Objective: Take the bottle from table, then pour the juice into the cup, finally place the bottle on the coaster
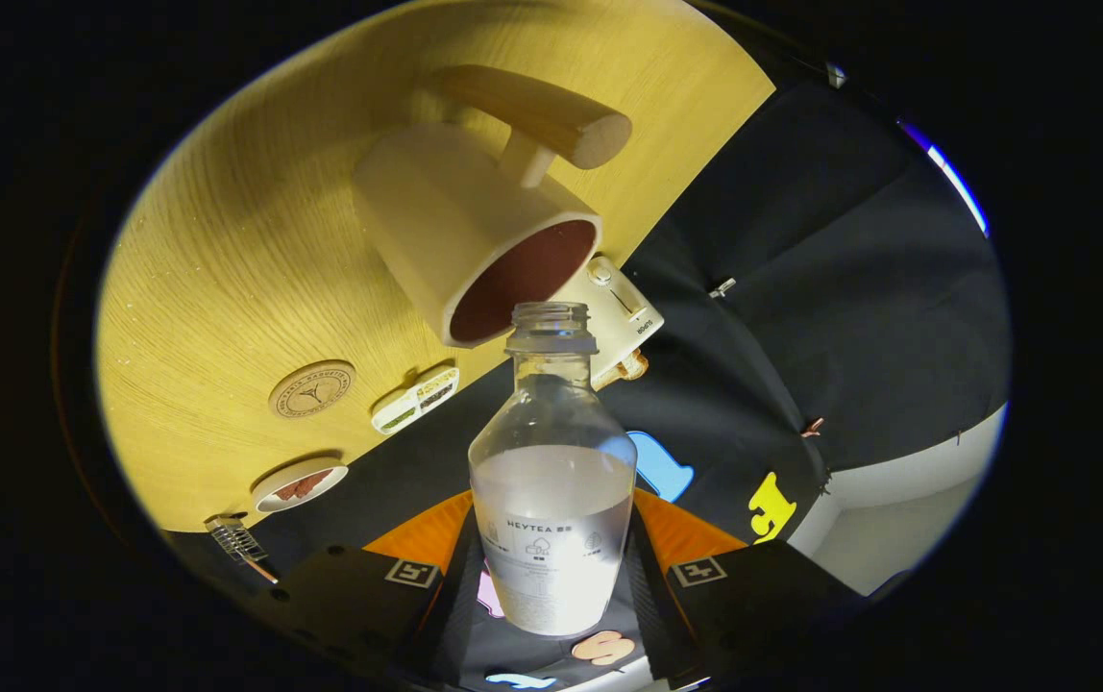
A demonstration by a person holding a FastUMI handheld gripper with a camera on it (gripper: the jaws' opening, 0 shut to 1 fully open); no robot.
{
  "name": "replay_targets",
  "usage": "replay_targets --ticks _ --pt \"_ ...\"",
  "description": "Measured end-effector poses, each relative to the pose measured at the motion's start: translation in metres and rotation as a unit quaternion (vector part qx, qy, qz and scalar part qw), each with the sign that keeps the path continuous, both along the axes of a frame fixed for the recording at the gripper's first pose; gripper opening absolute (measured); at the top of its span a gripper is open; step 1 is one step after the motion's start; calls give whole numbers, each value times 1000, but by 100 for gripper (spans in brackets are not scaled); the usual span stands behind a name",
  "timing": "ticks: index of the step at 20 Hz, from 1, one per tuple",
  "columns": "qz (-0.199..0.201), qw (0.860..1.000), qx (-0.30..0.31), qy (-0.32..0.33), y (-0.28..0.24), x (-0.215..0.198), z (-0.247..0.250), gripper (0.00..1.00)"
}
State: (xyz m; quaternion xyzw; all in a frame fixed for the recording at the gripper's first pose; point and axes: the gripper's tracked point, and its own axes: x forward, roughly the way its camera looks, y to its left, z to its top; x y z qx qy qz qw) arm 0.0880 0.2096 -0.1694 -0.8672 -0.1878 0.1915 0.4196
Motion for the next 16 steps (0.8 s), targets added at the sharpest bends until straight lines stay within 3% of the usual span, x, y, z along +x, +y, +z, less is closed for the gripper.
replay_targets --ticks 5,10,13,16 --pt "-43 996 64 47 -13 0 -10 72" --pt "-99 971 183 113 -24 -2 -17 72" --pt "-136 943 255 166 -30 -6 -30 72" --pt "-178 894 343 225 -35 -11 -44 72"
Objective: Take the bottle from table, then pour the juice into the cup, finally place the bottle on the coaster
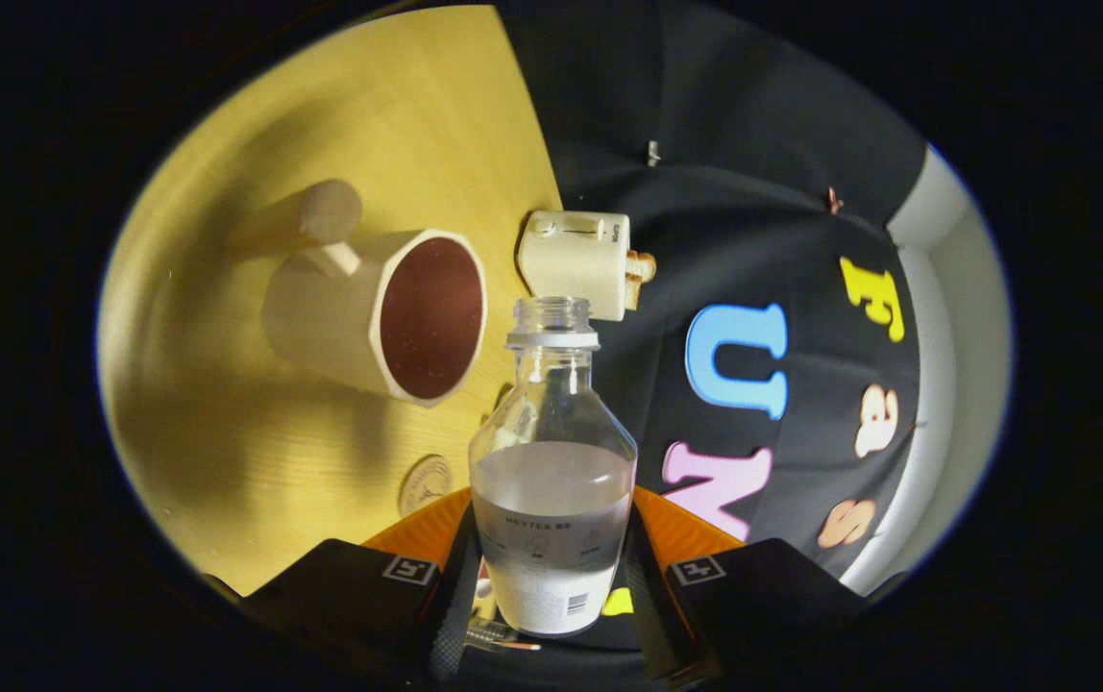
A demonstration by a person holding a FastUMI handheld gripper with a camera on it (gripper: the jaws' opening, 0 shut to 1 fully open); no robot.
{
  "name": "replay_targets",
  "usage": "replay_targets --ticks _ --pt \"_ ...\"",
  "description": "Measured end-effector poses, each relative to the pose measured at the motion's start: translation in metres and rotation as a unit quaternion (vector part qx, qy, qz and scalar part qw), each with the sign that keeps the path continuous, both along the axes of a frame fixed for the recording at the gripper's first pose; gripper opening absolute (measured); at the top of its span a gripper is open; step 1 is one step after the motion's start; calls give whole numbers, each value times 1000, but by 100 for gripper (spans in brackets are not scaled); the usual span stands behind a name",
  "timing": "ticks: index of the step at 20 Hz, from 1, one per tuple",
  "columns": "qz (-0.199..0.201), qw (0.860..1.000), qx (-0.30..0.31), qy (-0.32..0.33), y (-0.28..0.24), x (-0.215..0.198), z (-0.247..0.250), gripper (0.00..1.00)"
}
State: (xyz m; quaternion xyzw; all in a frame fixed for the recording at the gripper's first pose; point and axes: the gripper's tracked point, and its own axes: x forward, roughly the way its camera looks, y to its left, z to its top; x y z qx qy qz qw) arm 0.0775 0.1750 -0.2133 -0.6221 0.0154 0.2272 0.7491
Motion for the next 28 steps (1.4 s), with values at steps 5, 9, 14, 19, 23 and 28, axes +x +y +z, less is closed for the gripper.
replay_targets --ticks 5,9,14,19,23,28 --pt "-51 970 211 108 4 -13 -3 73" --pt "-89 888 401 207 14 -18 5 73" --pt "-95 831 497 232 11 0 36 73" --pt "-65 777 579 236 7 5 62 73" --pt "-68 743 621 240 -1 32 65 73" --pt "-98 729 648 197 -32 83 51 73"
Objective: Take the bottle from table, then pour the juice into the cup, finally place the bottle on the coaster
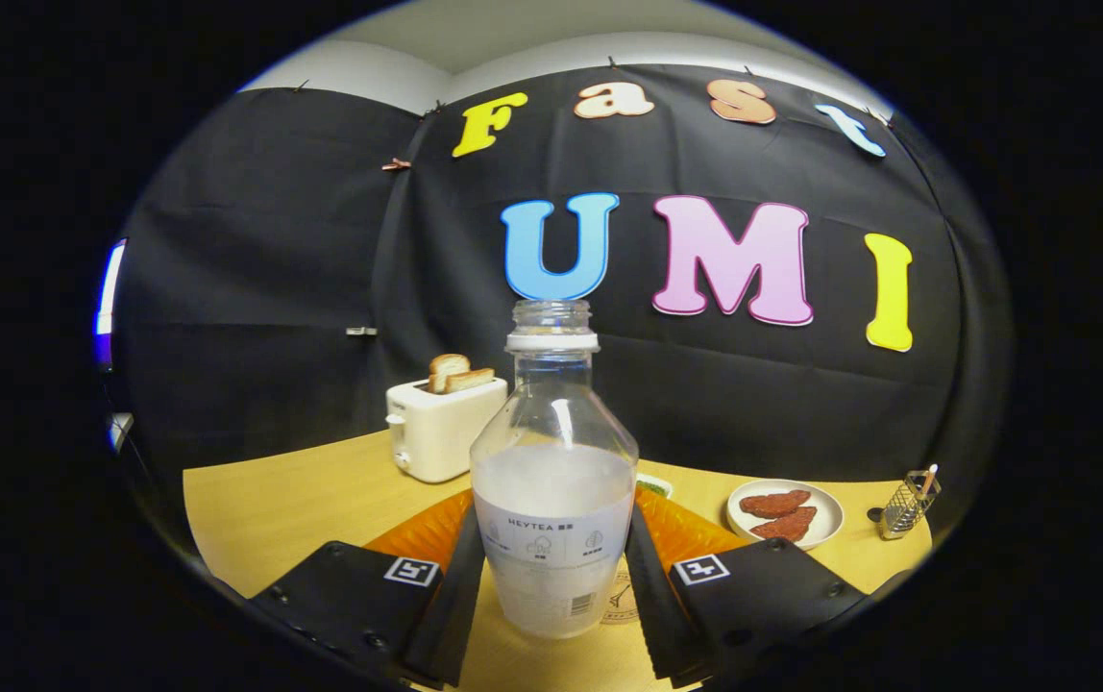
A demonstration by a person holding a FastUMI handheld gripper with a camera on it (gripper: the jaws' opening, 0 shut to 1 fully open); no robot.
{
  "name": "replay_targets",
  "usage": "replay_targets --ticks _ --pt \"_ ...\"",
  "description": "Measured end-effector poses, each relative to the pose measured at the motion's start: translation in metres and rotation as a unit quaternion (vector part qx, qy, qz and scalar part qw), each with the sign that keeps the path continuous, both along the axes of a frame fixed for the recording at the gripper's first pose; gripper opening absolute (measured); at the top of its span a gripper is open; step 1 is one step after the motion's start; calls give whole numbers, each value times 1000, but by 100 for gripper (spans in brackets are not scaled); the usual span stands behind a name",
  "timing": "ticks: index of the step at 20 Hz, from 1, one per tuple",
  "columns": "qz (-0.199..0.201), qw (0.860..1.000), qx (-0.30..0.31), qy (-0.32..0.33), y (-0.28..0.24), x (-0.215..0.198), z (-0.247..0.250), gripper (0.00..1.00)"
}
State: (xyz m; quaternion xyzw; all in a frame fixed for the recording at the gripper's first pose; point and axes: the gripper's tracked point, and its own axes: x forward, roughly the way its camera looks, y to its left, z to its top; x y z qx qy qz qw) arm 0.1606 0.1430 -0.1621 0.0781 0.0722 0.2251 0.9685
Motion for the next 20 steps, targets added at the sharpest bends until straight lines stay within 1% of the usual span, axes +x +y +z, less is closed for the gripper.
replay_targets --ticks 2,5,8,11,15,17,20 --pt "-11 1000 1 -4 -8 17 -10 74" --pt "-12 1000 4 -12 -9 38 -30 73" --pt "-24 1000 0 9 -12 56 -63 73" --pt "-31 999 -6 14 -14 70 -83 74" --pt "-44 998 -11 34 -17 78 -106 73" --pt "-47 998 -18 34 -15 79 -112 74" --pt "-45 998 -25 34 -16 75 -118 74"
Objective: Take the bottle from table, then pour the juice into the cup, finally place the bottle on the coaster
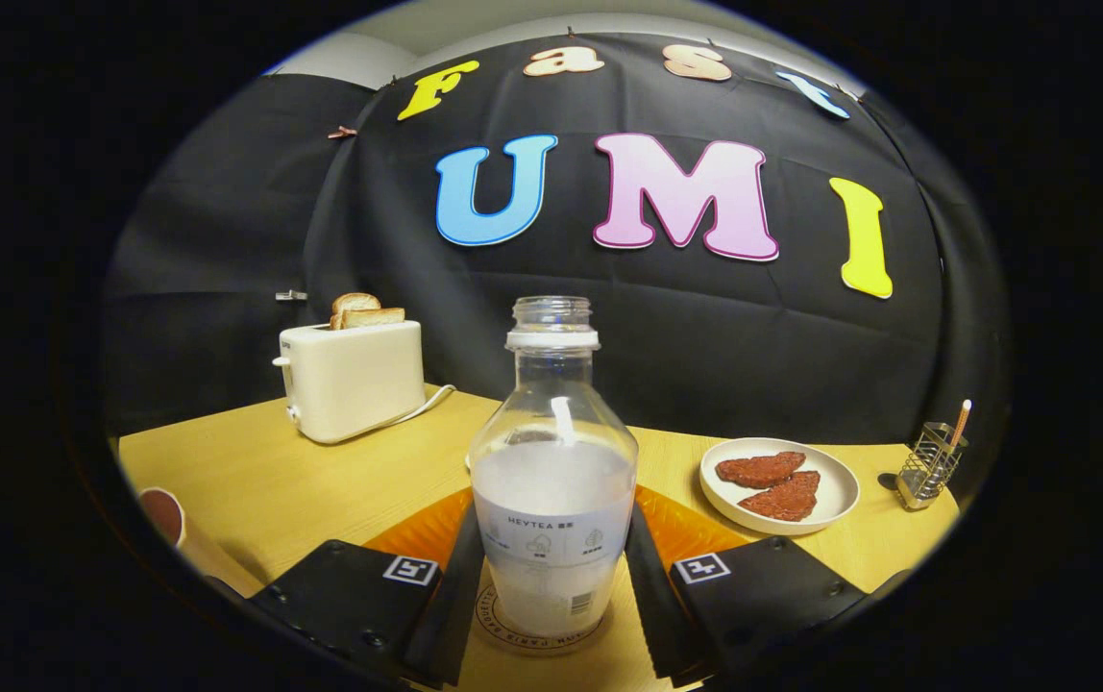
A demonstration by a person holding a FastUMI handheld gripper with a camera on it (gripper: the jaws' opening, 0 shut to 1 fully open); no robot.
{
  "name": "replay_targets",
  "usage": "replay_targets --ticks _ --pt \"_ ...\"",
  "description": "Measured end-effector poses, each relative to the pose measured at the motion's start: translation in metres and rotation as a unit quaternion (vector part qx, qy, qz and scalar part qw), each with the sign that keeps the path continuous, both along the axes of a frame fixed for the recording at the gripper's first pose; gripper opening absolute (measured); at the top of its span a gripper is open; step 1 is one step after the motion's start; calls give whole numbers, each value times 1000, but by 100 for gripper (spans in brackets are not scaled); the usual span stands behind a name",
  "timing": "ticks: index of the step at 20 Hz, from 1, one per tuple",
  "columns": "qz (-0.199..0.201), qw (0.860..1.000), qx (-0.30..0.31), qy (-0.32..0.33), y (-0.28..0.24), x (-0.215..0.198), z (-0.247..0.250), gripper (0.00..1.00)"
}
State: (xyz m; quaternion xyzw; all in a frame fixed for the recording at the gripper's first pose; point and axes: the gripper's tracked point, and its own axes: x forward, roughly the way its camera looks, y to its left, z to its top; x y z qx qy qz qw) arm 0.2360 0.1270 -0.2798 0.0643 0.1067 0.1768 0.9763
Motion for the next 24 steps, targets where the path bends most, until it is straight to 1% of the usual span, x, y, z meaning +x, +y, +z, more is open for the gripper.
replay_targets --ticks 6,9,11,13,14,16,19,24 --pt "-10 1000 5 6 -4 3 -5 77" --pt "-8 999 23 24 0 1 -10 78" --pt "-11 999 25 37 0 1 -15 80" --pt "-15 999 22 47 -2 -1 -18 86" --pt "-15 998 21 48 -4 -3 -18 92" --pt "-16 999 20 47 -5 -2 -18 96" --pt "-10 998 29 52 -5 -7 -16 96" --pt "-18 998 29 48 -18 -22 -5 96"
